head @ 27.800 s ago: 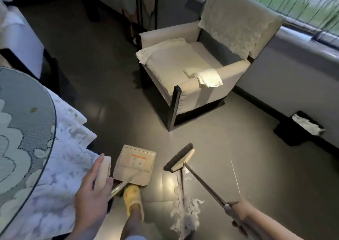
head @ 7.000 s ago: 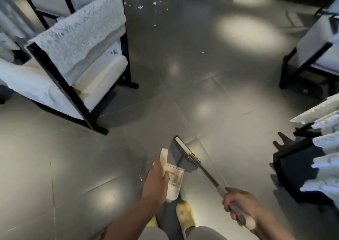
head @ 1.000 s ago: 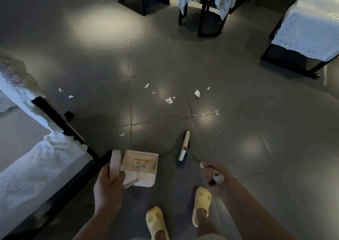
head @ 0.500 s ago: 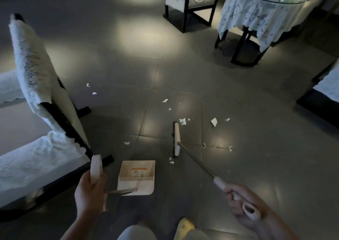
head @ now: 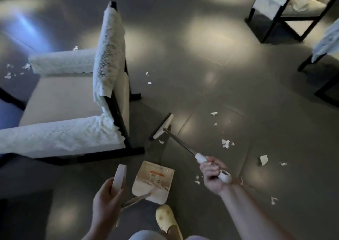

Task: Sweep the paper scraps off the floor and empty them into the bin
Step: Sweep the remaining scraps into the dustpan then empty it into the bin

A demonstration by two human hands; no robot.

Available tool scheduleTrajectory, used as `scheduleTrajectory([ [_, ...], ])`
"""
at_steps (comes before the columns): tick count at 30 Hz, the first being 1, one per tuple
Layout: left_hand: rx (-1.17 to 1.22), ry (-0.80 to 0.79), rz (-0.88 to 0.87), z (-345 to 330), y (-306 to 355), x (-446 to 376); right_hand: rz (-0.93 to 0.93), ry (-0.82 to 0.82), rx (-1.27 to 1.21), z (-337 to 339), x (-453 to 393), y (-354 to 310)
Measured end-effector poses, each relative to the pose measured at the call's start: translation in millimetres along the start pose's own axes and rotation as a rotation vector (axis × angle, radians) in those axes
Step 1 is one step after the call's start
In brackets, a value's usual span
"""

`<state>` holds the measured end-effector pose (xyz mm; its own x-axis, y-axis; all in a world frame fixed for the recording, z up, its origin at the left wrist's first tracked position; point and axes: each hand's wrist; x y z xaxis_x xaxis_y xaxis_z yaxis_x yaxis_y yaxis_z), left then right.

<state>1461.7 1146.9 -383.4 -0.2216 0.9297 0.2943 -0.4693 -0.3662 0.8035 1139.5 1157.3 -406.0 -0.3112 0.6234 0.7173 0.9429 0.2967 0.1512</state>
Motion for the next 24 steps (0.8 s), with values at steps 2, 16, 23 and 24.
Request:
scheduleTrajectory([
  [2, 0.022, 0.002, 0.007, -4.0, 0.7, 0.4, -0.008, 0.032, -0.039, -7.9, -22.4, -12.2],
  [16, -0.024, 0.127, 0.013, -77.4, 30.4, 39.1, -0.058, 0.373, 0.029, 69.4, 92.0, -124.2],
  [23, 0.013, 0.335, 0.034, -126.9, 59.9, 82.2, -0.124, 0.479, 0.459, 113.4, 194.3, -185.0],
  [24, 0.028, 0.357, 0.049, -134.1, 63.3, 88.1, -0.131, 0.533, 0.547, 119.3, 200.4, -187.9],
])
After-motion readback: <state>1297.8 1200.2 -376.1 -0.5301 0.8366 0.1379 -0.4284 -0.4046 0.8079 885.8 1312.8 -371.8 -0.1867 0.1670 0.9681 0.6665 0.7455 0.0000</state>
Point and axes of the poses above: each hand's wrist, its own x-axis away from the middle knuckle, its own z-axis out of the back of the hand, y = z × x, and after that the axes turned 5 degrees about y, right-handed
